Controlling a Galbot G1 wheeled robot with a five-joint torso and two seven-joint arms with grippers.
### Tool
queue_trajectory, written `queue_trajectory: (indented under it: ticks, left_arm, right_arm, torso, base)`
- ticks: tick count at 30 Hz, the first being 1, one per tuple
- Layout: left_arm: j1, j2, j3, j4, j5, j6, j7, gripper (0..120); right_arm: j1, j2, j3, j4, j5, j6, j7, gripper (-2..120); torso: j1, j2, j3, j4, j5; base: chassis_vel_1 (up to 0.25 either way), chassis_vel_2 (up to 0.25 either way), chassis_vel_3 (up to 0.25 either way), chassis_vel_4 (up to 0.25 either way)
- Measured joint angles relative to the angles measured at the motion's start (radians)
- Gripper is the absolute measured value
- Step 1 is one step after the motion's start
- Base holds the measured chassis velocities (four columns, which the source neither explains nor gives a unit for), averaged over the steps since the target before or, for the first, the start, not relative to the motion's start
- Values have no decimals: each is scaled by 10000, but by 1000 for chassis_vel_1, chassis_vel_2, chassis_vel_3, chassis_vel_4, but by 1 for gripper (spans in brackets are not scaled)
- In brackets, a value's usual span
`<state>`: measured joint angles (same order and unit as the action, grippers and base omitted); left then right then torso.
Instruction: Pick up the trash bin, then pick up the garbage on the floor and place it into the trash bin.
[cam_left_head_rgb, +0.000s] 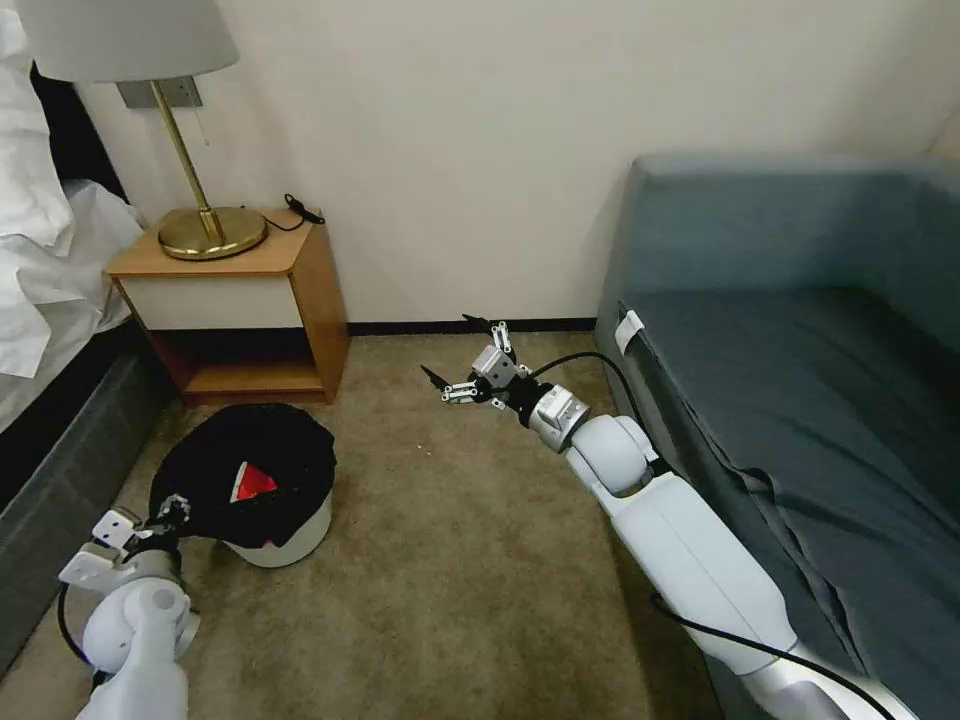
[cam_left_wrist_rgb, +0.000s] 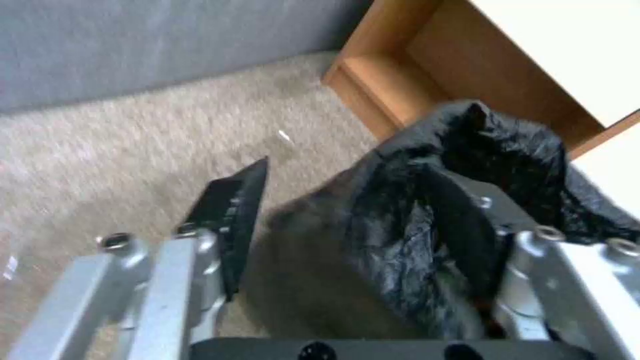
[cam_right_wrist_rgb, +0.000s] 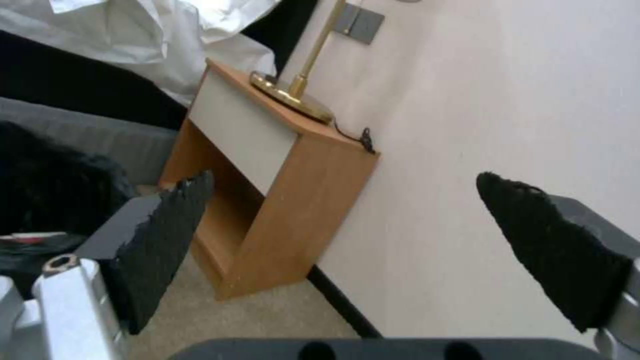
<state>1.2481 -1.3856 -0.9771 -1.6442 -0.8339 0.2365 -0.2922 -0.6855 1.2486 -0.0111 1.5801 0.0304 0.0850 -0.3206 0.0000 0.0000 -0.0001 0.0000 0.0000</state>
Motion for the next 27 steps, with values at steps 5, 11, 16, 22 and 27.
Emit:
queue_trajectory:
  ticks: [5, 11, 16, 22, 27]
  left_arm:
    - [453, 23, -219, -644, 473, -77, 193, 90]
    - [843, -35, -416, -1302, 1444, -279, 552, 100]
    - [1524, 48, -494, -2307, 3268, -657, 1706, 100]
    - [2402, 579, -279, -3787, 4653, -923, 3324, 100]
    - [2709, 837, -133, -4397, 4739, -826, 3638, 100]
  right_arm:
    - [2, -46, -85, 145, 187, -102, 87, 100]
    - [5, -277, -174, 480, 824, -497, 285, 100]
    - [-438, -934, -275, 1456, 3710, -1777, 1203, 100]
    - [-1732, -1670, 415, 2442, 5946, -2870, 2703, 100]
    - [-2360, -2063, 887, 2717, 6463, -3198, 3167, 100]
  torso:
    - [0, 0, 0, 1, 0]
    - [0, 0, 0, 0, -1]
    - [0, 1, -1, 0, 0]
    - [0, 0, 0, -2, 3]
    - [0, 0, 0, -2, 3]
  base:
    - [0, 0, 0, 0]
    - [0, 0, 0, 0]
    - [0, 0, 0, 0]
    - [0, 0, 0, 0]
    - [0, 0, 0, 0]
